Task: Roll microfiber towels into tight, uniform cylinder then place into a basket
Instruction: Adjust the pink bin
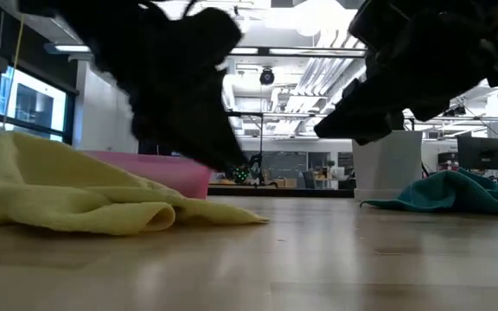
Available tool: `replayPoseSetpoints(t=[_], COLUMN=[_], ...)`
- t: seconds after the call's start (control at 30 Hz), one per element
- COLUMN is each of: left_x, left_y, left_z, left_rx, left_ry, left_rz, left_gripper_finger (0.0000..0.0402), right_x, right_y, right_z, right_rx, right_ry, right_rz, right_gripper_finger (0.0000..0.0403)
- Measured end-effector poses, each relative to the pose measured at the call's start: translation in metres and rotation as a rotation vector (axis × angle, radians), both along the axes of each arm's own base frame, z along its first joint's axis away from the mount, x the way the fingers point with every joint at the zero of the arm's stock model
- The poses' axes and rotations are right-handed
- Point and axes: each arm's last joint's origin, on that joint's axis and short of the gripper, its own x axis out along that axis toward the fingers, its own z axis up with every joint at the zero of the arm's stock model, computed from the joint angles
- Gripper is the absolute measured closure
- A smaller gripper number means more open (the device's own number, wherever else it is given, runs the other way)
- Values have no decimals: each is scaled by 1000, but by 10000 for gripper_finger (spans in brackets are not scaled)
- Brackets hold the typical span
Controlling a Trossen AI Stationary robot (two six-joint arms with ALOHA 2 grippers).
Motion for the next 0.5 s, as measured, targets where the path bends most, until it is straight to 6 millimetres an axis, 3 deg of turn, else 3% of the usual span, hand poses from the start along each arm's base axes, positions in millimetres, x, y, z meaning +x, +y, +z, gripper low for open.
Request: replayPoseSetpoints(t=[0.23, 0.5], left_x=[7, -13], left_y=[1, -6], left_z=[31, 29], left_rx=[24, -13], left_ry=[-34, 115], left_rz=[-132, -85], left_gripper_finger=[209, 209], right_x=[2, 9], right_y=[-6, -17], right_z=[-1, -9], right_rx=[-172, -116], right_ry=[-38, -27], right_rz=[-47, -123], right_gripper_finger=[190, 190])
